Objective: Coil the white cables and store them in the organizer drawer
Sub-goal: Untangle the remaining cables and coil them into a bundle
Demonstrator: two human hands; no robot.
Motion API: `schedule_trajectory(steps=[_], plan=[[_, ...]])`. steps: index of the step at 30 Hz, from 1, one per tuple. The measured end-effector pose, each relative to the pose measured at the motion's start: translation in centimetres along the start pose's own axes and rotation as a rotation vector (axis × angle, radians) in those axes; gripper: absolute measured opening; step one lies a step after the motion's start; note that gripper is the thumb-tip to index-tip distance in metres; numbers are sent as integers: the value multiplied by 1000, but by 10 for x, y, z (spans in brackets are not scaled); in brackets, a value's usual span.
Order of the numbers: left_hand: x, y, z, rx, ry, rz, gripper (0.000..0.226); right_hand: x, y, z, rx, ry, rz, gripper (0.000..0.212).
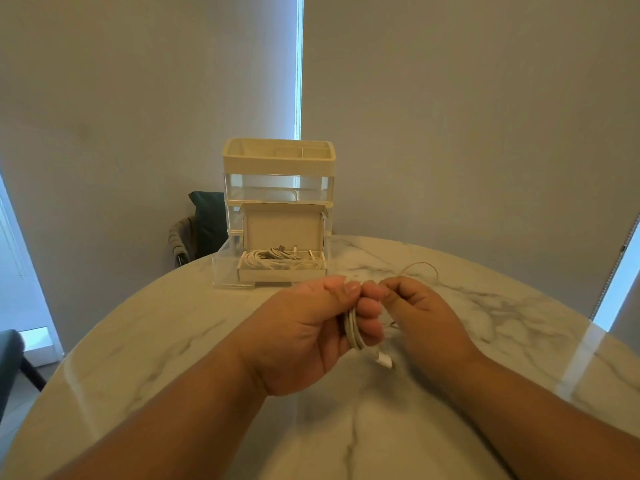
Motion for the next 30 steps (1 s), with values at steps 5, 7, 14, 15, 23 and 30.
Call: schedule_trajectory(steps=[5, 7, 14, 15, 23, 30], plan=[[-6, -1, 18, 203, -161, 149, 27, 20, -11, -11, -60, -216, -229, 19], [-14, -1, 21, 237, -200, 230, 28, 28, -17, -14, -35, -209, -284, 18], [-39, 4, 18, 249, -167, 447, 26, 38, -32, -25, -55, -254, -274, 13], [-41, 5, 16, 245, -164, 467, 26, 37, -33, -25, -58, -264, -256, 13], [-45, 1, 17, 228, -214, 627, 24, 38, -40, -40, -144, -388, -297, 20], [-48, -6, 25, 239, -279, 679, 25, 44, -40, -45, -154, -411, -306, 18]])
Point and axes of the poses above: each hand's wrist, its own y-axis towards the middle knuckle, its own x-axis out of the palm, z = x × y, the point moved 5 cm from there along y, towards the middle knuckle, and after that the axes turned 3 degrees about -x, right-handed, at the moved point
